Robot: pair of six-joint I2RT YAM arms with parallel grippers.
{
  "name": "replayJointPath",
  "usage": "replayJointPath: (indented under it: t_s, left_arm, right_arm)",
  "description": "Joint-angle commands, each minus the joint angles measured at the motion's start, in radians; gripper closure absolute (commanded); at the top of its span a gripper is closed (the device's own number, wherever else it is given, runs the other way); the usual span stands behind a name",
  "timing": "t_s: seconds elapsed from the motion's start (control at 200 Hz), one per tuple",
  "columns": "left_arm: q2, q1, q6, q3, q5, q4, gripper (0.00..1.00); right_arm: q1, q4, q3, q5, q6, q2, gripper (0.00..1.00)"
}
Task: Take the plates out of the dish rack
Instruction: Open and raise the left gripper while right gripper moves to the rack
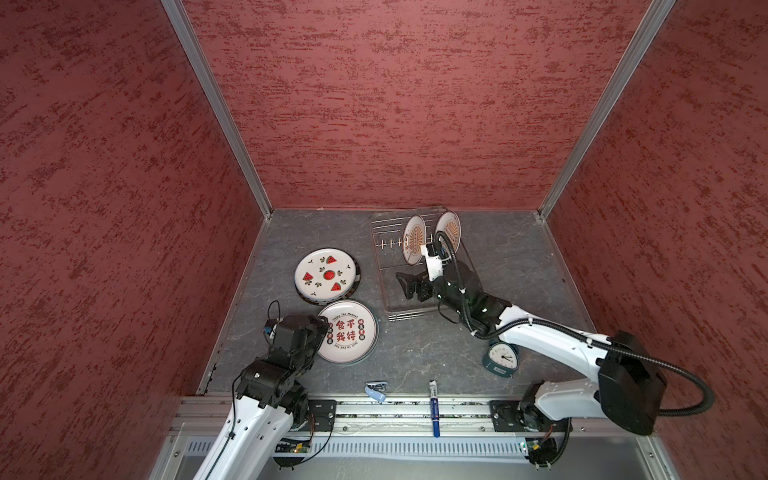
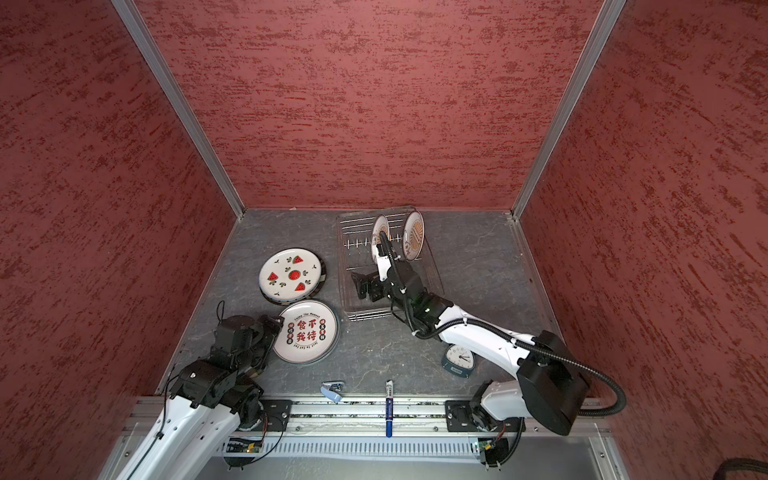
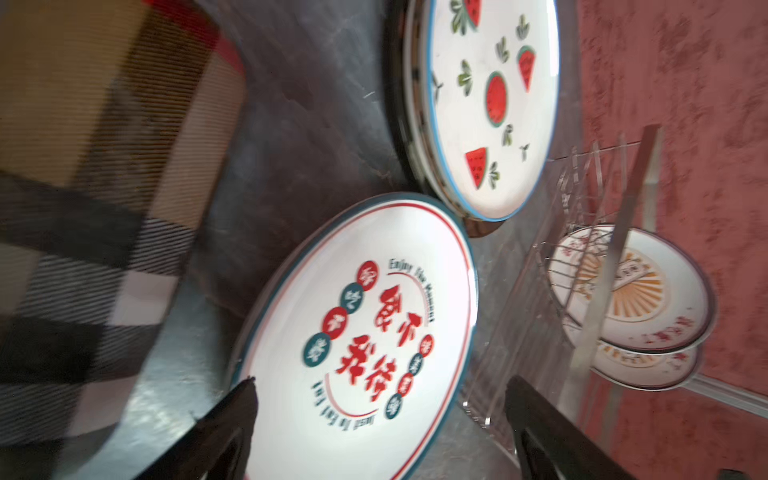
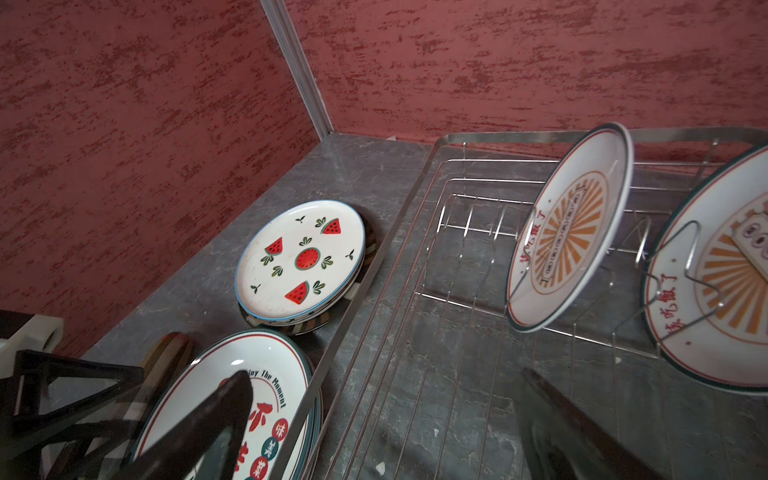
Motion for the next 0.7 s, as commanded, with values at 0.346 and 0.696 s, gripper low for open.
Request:
replayJointPath:
  t_s: [0.346,0.696]
  left_arm:
    - [0.135,-0.115,0.444,-0.154,0.128,0.941,0.01]
    - [0.392,-0.122,0.64,-0.151,0.429,1.306,0.01]
  right_arm:
    - [-0.196,-0.091,0.212,0.038,0.03,0.167,0.01]
    - [-0.272,-0.21,0.432,0.071,0.011,0.359,0.14]
